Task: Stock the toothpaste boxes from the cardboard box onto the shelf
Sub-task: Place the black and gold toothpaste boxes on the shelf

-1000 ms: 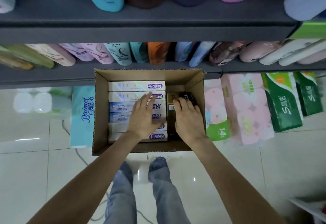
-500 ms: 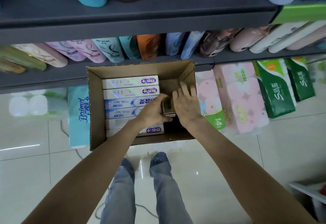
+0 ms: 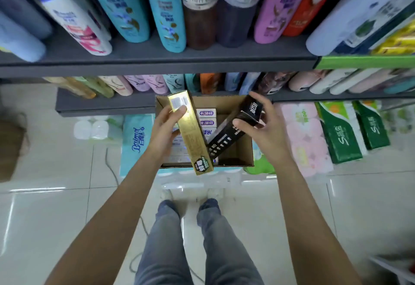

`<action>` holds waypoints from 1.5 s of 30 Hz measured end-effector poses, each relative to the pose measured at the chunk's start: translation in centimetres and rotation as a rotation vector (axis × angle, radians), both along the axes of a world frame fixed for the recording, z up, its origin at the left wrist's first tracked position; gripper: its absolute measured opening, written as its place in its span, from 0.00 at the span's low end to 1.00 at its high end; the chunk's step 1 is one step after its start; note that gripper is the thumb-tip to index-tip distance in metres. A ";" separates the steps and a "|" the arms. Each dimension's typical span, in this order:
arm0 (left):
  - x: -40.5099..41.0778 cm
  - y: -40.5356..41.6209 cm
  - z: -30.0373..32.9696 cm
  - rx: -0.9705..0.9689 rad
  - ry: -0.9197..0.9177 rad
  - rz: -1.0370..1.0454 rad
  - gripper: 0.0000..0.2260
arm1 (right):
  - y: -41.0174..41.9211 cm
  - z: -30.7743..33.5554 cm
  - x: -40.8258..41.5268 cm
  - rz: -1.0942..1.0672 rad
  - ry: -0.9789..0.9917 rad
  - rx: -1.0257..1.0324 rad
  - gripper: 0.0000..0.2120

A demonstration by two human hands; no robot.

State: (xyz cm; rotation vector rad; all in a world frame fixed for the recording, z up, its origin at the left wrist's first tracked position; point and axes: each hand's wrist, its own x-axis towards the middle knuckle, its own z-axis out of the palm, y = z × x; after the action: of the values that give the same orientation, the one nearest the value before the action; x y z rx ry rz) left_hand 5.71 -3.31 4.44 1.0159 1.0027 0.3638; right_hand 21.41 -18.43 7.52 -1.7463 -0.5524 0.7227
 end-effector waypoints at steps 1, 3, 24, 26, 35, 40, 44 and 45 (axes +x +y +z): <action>-0.7 0.0 1.4 -0.066 -0.039 0.039 0.28 | 0.2 1.0 -0.5 -0.076 0.111 0.087 0.29; -2.1 0.1 4.2 -0.192 -0.056 0.115 0.23 | 1.0 2.6 -1.5 -0.231 0.343 0.245 0.27; -20.6 20.6 25.8 0.884 -0.011 -0.414 0.16 | 20.6 20.4 -18.1 0.097 0.150 0.340 0.26; -22.6 24.2 29.5 1.047 -0.008 -0.469 0.21 | 23.9 23.2 -19.7 0.067 0.093 0.385 0.23; -25.1 35.8 38.2 1.022 -0.231 0.046 0.15 | 33.6 31.6 -22.4 0.081 -0.041 0.454 0.29; -23.6 37.0 38.5 0.963 -0.313 0.134 0.22 | 35.7 33.1 -22.5 0.087 -0.028 0.450 0.31; -22.9 37.0 35.9 0.853 -0.326 0.185 0.19 | 36.5 33.1 -22.4 0.084 -0.013 0.441 0.31; -22.9 37.0 35.1 0.818 -0.339 0.199 0.19 | 36.6 33.1 -22.5 0.088 -0.017 0.431 0.31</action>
State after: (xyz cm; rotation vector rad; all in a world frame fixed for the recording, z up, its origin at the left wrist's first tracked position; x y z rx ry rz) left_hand -17.17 33.72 39.58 1.5156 0.6380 1.1330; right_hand -1.06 18.21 40.61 -1.3351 -0.7405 0.5971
